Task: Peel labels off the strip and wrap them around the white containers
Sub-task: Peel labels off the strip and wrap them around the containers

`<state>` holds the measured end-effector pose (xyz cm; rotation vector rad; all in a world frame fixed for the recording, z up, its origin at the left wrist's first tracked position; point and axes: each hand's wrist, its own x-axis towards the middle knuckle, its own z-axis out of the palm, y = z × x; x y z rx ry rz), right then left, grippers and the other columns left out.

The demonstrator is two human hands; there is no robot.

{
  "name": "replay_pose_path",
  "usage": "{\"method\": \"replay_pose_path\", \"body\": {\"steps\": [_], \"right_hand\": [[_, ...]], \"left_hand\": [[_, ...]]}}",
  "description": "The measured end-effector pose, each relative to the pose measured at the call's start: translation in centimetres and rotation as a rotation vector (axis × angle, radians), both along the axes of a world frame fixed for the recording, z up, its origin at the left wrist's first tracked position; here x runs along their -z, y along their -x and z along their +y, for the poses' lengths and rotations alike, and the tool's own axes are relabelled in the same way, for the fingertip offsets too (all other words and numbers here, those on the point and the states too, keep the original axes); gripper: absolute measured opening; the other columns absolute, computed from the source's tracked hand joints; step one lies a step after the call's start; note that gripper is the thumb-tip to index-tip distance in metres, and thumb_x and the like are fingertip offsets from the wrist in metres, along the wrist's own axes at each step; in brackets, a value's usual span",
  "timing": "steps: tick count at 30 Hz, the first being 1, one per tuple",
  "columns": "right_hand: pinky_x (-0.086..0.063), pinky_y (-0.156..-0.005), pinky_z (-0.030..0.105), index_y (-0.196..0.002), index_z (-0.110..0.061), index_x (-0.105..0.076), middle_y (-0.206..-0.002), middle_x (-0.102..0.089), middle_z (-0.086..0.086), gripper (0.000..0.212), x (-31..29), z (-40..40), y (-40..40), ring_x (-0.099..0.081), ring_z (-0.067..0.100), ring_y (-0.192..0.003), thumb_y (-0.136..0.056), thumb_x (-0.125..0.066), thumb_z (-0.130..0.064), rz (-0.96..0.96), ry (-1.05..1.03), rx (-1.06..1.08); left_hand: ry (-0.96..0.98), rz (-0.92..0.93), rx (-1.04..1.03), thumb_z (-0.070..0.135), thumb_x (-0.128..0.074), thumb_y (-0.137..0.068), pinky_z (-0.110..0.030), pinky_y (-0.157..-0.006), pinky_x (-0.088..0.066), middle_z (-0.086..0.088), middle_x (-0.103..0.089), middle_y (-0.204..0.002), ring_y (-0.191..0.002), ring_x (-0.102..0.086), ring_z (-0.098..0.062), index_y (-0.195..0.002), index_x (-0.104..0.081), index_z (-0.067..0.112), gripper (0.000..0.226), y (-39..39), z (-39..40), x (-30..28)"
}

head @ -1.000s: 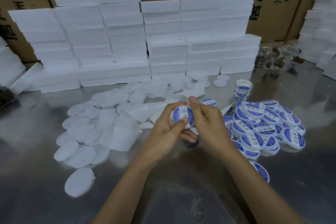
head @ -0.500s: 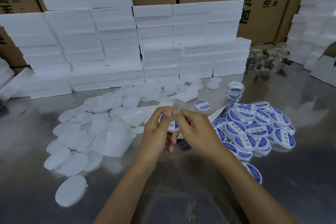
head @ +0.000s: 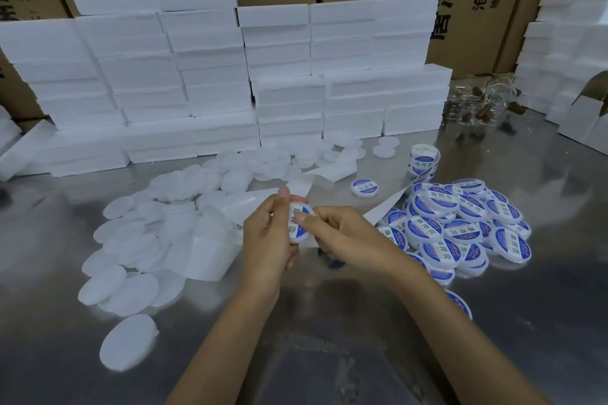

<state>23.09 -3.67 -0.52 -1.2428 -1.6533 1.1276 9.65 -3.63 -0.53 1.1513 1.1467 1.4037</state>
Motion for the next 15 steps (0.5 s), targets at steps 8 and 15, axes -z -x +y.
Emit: {"method": "replay_pose_path", "body": {"steps": [8, 15], "right_hand": [[-0.033, -0.058, 0.027, -0.074, -0.015, -0.052, -0.062, -0.044, -0.002, 0.041, -1.7, 0.8, -4.7, -0.042, 0.011, -0.056, -0.1, -0.047, -0.047, -0.174, -0.037, 0.262], [-0.032, -0.056, 0.031, -0.053, -0.013, -0.047, -0.051, -0.046, 0.004, 0.049, -0.6, 1.1, -13.5, -0.041, 0.02, -0.052, -0.093, -0.061, -0.038, -0.402, 0.021, 0.72]], "left_hand": [[0.012, 0.112, 0.123, 0.028, -0.047, -0.105, -0.024, -0.042, -0.036, -0.001, -0.053, -0.053, -0.038, -0.037, -0.013, -0.114, -0.065, 0.037, 0.022, 0.1, 0.3, 0.5], [0.015, 0.194, 0.084, 0.017, -0.048, -0.103, -0.023, -0.04, -0.032, 0.0, -0.054, -0.055, -0.04, -0.038, -0.012, -0.105, -0.068, 0.029, 0.024, 0.1, 0.5, 1.1]]}}
